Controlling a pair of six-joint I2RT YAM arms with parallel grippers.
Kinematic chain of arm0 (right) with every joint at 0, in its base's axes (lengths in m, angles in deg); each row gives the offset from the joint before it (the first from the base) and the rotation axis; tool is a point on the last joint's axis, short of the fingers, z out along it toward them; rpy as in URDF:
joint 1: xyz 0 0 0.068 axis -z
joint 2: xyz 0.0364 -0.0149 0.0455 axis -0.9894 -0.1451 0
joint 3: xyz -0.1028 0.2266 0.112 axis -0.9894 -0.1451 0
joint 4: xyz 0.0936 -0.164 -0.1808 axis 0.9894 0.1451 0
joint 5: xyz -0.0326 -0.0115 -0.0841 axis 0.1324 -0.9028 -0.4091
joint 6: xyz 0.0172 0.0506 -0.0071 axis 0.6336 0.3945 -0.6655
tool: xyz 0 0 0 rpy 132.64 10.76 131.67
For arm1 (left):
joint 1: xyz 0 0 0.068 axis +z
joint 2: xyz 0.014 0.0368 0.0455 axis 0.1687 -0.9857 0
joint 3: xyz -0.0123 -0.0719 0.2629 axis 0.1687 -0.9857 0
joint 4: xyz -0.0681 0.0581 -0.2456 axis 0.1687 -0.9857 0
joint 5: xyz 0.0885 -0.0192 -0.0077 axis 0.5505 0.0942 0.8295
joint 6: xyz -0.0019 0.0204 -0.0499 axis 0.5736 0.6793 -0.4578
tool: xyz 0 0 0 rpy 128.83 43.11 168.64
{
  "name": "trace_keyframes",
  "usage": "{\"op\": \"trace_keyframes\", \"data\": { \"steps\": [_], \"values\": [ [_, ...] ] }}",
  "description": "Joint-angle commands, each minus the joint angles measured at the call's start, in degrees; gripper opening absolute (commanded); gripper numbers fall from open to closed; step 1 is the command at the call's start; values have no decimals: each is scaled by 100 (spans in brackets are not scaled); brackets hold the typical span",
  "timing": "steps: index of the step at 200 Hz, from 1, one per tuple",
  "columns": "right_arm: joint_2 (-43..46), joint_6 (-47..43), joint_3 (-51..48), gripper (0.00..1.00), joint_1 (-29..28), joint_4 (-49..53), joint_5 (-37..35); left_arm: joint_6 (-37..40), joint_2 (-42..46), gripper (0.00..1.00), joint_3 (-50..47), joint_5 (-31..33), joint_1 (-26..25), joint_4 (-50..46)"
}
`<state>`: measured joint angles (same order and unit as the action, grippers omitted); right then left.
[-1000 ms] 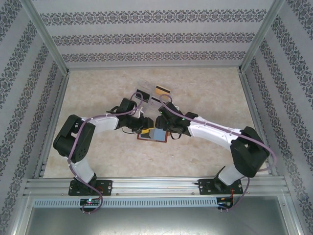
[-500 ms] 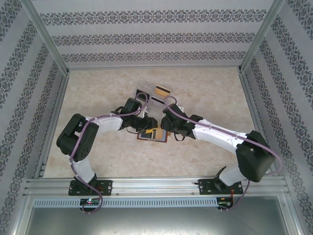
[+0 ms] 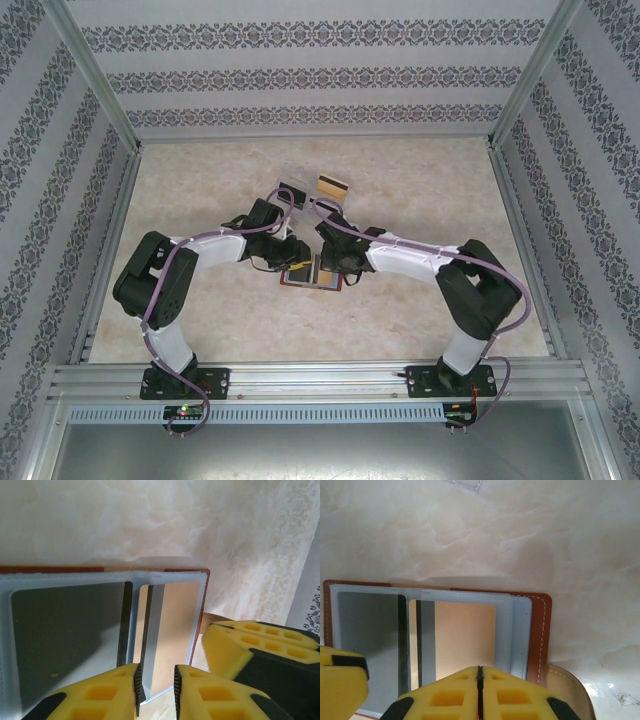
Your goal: Take the credit cards out of the card holder
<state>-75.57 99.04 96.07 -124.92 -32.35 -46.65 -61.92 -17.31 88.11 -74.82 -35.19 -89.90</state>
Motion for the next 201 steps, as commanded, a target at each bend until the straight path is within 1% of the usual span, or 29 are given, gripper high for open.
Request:
{"op": "trace_keyframes", "data": {
  "steps": [1, 27, 63, 104, 129, 153, 176, 201],
  "values": [
    [-191, 46, 267, 10, -9, 363, 37, 107, -181, 27, 179, 24, 16, -131],
    [-416, 15, 351, 10, 10, 447, 88, 28, -312, 27, 245, -298, 10, 59],
    [-577, -4, 364, 11, 28, 442, 77, 163, -290, 27, 257, -79, 16, -231],
    [-573, 205, 153, 11, 33, 199, 194, 214, -386, 28, 281, -270, 16, -268],
    [-530, 247, 56, 11, 39, 113, 229, 269, -435, 29, 304, -246, 12, -294],
    [-498, 177, -30, 11, 94, -108, 504, 314, -494, 28, 320, -249, 16, -330],
    [-507, 97, -21, 11, 125, -116, 618, 455, -516, 28, 349, -102, 16, -442],
    [-551, 122, -43, 11, 117, -114, 638, 431, -572, 28, 317, -224, 14, -306]
  ]
}}
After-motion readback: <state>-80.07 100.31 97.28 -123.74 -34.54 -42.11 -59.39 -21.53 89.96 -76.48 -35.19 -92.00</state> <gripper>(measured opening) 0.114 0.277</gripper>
